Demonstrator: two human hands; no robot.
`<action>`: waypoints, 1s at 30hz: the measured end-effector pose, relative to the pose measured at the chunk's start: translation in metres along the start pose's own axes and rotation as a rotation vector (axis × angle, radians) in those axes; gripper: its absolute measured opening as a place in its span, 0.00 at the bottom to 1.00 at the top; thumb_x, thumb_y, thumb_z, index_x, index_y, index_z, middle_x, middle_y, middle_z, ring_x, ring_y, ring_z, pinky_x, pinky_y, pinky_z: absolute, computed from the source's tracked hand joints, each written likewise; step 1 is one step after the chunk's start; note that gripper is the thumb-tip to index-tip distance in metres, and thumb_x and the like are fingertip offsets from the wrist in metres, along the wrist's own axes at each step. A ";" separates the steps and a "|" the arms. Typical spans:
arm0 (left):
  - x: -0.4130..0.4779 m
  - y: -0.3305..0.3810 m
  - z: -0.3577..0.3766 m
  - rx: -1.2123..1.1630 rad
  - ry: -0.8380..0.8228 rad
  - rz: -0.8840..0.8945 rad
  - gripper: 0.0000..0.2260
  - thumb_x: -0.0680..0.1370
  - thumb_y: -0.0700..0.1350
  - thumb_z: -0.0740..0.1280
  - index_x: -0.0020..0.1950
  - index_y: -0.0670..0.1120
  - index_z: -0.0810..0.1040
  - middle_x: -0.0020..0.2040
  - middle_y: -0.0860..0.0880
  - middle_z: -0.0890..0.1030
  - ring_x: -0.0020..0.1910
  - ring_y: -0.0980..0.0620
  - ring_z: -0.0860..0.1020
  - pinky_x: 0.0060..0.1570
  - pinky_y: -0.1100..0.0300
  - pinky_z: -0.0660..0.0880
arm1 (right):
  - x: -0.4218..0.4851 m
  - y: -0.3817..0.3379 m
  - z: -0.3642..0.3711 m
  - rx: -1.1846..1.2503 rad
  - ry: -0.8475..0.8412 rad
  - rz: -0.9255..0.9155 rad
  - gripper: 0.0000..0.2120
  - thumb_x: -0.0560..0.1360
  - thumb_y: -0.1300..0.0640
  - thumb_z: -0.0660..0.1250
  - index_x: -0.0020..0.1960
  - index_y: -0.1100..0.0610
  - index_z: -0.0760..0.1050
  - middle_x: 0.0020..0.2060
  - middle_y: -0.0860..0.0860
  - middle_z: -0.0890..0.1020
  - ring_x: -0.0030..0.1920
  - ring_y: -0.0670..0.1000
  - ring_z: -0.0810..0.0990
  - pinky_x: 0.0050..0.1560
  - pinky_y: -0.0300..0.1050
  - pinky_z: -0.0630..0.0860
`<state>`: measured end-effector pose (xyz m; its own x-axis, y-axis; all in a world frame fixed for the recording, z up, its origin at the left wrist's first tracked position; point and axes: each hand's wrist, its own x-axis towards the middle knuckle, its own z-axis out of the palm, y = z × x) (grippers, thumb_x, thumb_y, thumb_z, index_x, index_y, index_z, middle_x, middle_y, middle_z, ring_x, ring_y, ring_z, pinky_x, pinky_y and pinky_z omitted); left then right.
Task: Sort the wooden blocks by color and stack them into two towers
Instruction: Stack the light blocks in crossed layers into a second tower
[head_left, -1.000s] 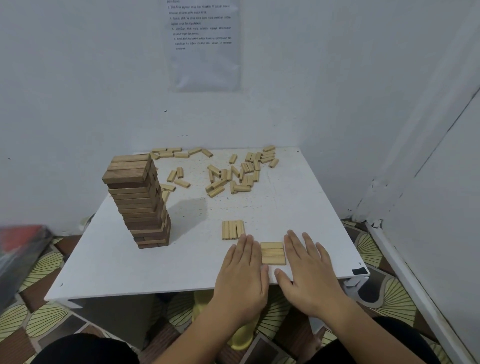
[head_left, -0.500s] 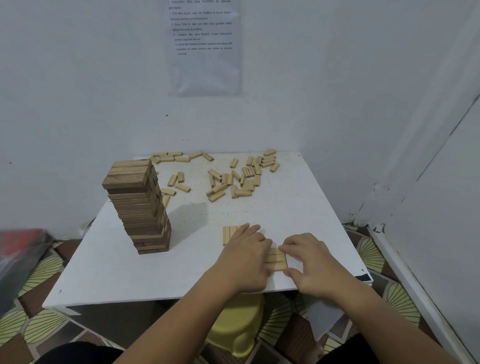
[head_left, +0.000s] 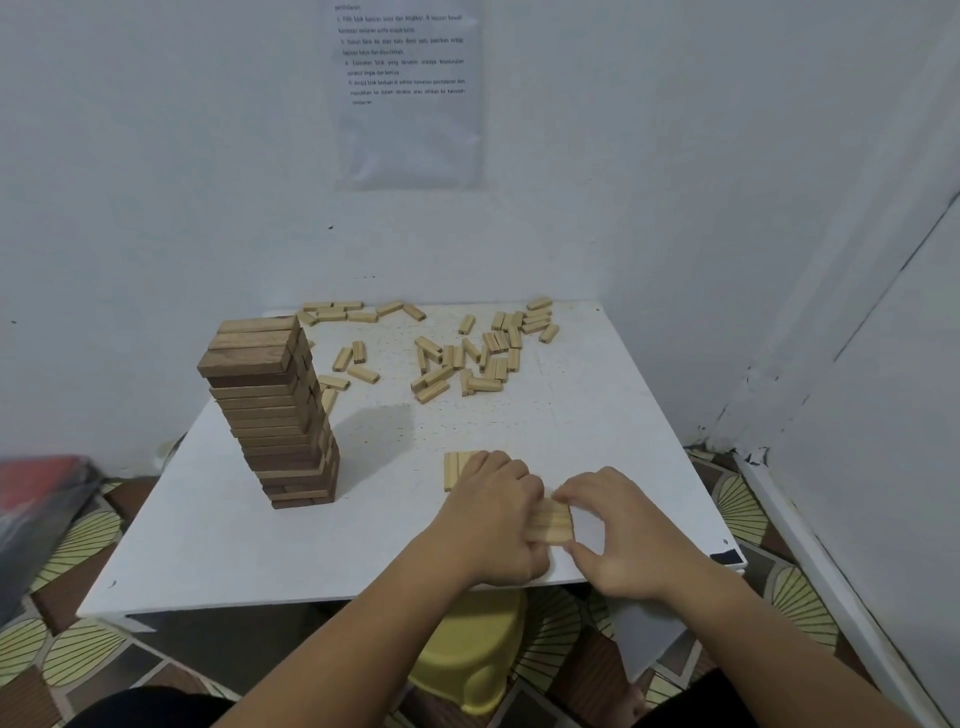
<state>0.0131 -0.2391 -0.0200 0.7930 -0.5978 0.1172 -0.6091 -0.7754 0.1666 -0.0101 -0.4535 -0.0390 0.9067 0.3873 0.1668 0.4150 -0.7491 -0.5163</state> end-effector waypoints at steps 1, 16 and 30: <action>-0.002 -0.001 -0.001 -0.021 0.008 -0.009 0.21 0.70 0.61 0.63 0.55 0.49 0.77 0.49 0.53 0.75 0.53 0.51 0.69 0.63 0.55 0.66 | 0.000 -0.002 -0.001 0.025 0.016 0.001 0.26 0.70 0.45 0.70 0.67 0.49 0.75 0.57 0.40 0.78 0.57 0.44 0.73 0.60 0.48 0.74; -0.014 -0.096 -0.035 -0.375 0.063 -0.288 0.34 0.69 0.61 0.73 0.74 0.55 0.73 0.64 0.58 0.76 0.67 0.57 0.68 0.69 0.52 0.69 | 0.104 -0.033 0.021 0.063 0.024 -0.135 0.16 0.70 0.49 0.70 0.57 0.49 0.80 0.54 0.41 0.80 0.51 0.39 0.69 0.52 0.36 0.67; -0.012 -0.105 -0.023 -0.309 0.069 -0.235 0.27 0.73 0.58 0.74 0.71 0.55 0.75 0.62 0.57 0.78 0.63 0.55 0.70 0.66 0.51 0.70 | 0.111 -0.025 0.032 0.002 -0.018 -0.140 0.18 0.70 0.44 0.69 0.57 0.48 0.80 0.53 0.40 0.79 0.51 0.42 0.69 0.54 0.41 0.71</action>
<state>0.0682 -0.1457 -0.0165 0.9158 -0.3877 0.1045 -0.3876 -0.7854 0.4827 0.0773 -0.3745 -0.0347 0.8383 0.4977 0.2227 0.5376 -0.6860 -0.4904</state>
